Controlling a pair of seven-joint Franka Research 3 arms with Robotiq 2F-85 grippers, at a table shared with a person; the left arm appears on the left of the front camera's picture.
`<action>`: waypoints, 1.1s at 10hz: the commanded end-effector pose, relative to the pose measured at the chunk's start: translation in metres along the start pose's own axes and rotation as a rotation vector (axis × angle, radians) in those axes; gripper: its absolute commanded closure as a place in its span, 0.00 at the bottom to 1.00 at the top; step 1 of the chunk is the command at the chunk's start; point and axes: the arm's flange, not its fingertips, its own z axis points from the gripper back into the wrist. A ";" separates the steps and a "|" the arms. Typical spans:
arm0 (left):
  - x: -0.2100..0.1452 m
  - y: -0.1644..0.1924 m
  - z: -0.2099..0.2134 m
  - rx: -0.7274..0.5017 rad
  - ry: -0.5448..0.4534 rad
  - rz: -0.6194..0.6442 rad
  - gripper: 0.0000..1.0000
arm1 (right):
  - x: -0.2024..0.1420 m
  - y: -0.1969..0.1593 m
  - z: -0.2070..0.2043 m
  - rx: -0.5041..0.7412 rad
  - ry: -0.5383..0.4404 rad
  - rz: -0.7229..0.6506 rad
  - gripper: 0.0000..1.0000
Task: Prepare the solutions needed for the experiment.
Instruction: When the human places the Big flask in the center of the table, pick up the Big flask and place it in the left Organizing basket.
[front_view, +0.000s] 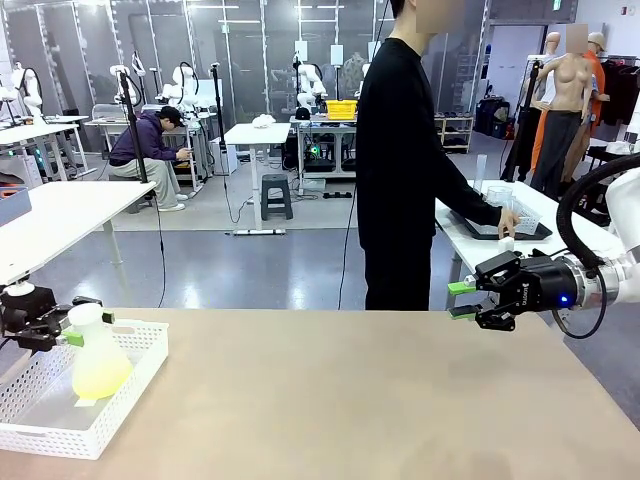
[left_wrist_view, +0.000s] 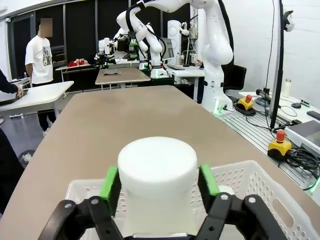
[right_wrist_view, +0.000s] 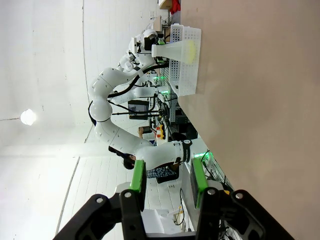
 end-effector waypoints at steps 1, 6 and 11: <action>-0.002 0.006 0.007 0.010 -0.021 0.023 0.00 | 0.000 0.001 0.000 -0.009 0.009 -0.002 0.53; -0.001 0.000 0.002 0.006 -0.002 0.004 0.00 | 0.000 0.001 0.000 -0.009 0.009 -0.002 0.53; -0.003 0.001 0.004 0.006 -0.028 0.009 0.00 | 0.000 0.001 0.000 -0.009 0.009 -0.002 0.53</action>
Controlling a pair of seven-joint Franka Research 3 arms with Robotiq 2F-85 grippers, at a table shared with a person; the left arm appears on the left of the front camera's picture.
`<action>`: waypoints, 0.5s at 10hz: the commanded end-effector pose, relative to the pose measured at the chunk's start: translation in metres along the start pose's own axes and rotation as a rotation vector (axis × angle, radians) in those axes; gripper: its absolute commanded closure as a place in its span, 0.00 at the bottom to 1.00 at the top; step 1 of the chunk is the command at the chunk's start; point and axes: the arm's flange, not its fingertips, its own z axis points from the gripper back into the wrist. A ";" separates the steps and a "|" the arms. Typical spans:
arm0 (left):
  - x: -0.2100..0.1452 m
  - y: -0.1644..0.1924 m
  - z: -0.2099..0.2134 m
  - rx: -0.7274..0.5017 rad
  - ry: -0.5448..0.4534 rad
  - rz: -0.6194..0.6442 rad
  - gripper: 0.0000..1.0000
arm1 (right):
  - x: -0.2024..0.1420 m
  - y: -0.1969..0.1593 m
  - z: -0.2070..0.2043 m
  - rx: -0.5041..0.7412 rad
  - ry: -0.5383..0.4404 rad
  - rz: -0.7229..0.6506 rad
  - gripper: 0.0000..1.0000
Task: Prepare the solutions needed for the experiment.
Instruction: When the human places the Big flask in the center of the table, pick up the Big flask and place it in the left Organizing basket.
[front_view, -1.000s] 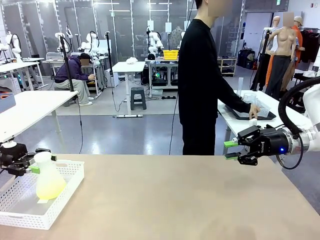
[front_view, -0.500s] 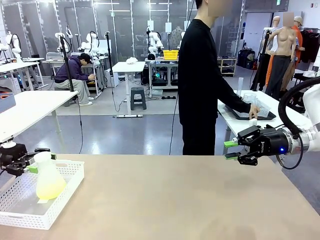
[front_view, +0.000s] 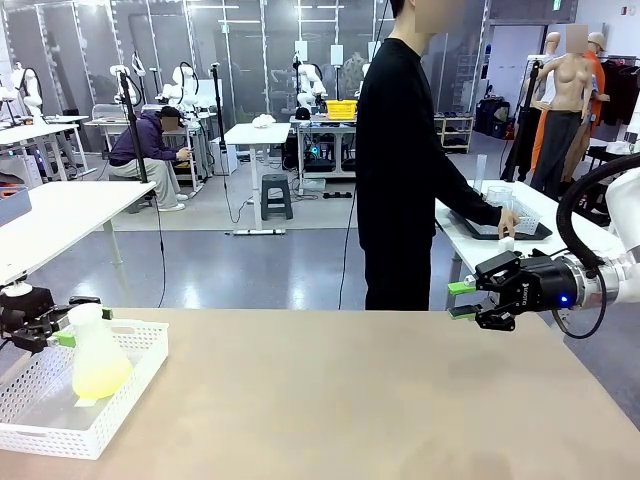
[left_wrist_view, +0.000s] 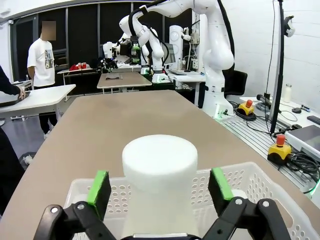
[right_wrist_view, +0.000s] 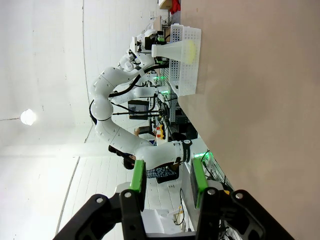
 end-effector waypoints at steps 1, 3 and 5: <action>0.011 -0.005 0.015 -0.012 0.002 -0.022 0.00 | 0.000 0.001 0.000 -0.009 0.009 -0.002 0.53; 0.021 -0.011 0.046 0.052 0.017 0.013 0.00 | 0.000 0.001 0.000 -0.009 0.009 -0.002 0.53; 0.033 -0.019 0.067 0.089 -0.009 0.094 0.00 | 0.000 0.001 0.000 -0.009 0.009 -0.002 0.53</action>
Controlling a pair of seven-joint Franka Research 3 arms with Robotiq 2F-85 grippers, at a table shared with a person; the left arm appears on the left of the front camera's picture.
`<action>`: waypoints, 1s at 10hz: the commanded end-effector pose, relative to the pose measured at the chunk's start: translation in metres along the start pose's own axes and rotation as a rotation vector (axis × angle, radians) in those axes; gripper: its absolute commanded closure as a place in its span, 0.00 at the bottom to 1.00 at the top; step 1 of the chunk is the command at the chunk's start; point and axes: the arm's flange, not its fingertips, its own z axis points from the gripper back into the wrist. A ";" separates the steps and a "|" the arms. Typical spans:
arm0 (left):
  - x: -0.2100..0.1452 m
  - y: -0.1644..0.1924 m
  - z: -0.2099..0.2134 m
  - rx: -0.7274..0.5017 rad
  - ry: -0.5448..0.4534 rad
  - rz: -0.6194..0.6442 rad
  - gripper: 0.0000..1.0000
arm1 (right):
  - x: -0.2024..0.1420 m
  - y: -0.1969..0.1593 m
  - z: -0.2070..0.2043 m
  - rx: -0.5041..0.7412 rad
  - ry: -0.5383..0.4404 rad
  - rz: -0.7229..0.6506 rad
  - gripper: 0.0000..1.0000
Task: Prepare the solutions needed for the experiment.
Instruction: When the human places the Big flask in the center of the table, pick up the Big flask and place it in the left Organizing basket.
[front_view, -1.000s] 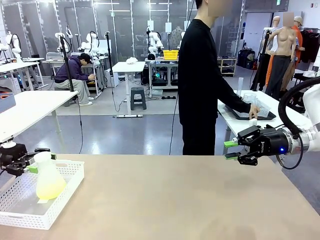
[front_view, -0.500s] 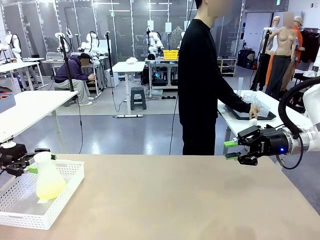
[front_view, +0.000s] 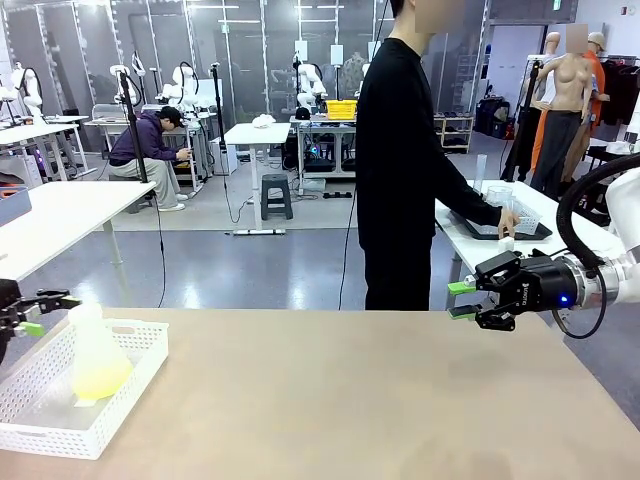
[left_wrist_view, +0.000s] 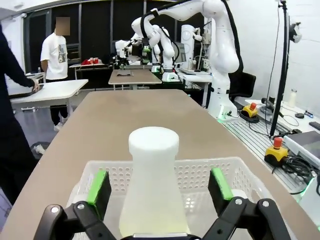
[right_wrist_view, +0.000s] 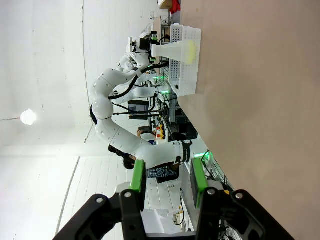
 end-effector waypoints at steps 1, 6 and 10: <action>0.018 -0.010 0.013 0.074 -0.017 0.194 0.00 | 0.000 0.001 0.000 -0.009 0.009 -0.002 0.53; 0.052 -0.074 0.010 -0.019 0.000 0.821 0.00 | 0.000 0.001 0.000 -0.009 0.009 -0.002 0.53; 0.029 -0.092 0.015 0.001 -0.069 1.115 0.00 | 0.000 0.001 0.000 -0.009 0.009 -0.002 0.53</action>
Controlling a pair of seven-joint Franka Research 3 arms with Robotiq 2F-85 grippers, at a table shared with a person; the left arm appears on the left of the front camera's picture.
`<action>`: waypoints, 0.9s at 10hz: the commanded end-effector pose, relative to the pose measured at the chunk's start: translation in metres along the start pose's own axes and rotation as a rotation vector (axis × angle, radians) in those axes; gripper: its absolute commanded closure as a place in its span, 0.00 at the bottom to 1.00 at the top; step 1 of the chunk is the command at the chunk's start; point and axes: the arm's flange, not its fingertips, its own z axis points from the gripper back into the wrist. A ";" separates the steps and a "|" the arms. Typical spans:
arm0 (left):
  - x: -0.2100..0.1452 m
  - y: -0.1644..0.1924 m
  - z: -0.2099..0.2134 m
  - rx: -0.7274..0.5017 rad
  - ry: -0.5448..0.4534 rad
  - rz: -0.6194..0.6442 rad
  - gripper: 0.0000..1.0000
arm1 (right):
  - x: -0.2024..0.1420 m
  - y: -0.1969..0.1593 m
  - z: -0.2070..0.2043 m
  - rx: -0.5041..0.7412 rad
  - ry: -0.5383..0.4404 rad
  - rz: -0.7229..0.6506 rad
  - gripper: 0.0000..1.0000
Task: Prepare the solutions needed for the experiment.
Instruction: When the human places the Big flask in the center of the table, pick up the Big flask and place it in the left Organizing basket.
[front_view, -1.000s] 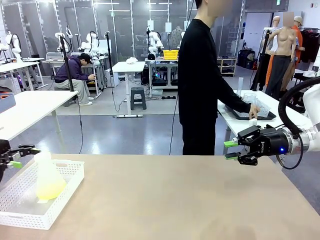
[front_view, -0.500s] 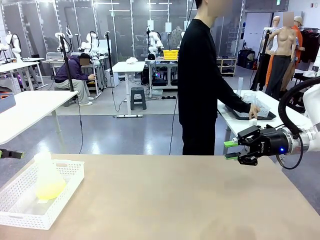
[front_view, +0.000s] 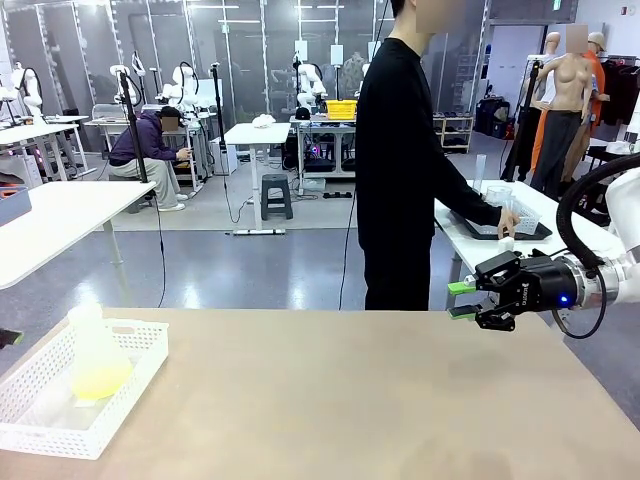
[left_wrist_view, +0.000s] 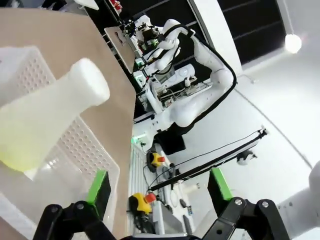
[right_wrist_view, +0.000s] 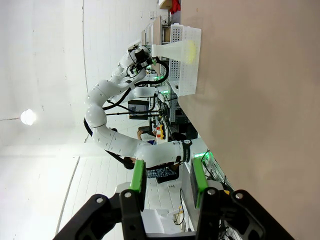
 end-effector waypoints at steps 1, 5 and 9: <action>0.000 0.002 -0.001 -0.008 -0.050 0.097 0.00 | 0.000 0.001 0.000 -0.009 0.008 -0.001 0.53; 0.009 0.014 -0.004 0.043 -0.053 0.194 0.00 | 0.000 0.001 0.000 -0.009 0.008 -0.001 0.53; 0.000 0.013 -0.001 0.031 -0.042 0.173 0.00 | 0.000 0.001 0.000 -0.009 0.008 -0.001 0.53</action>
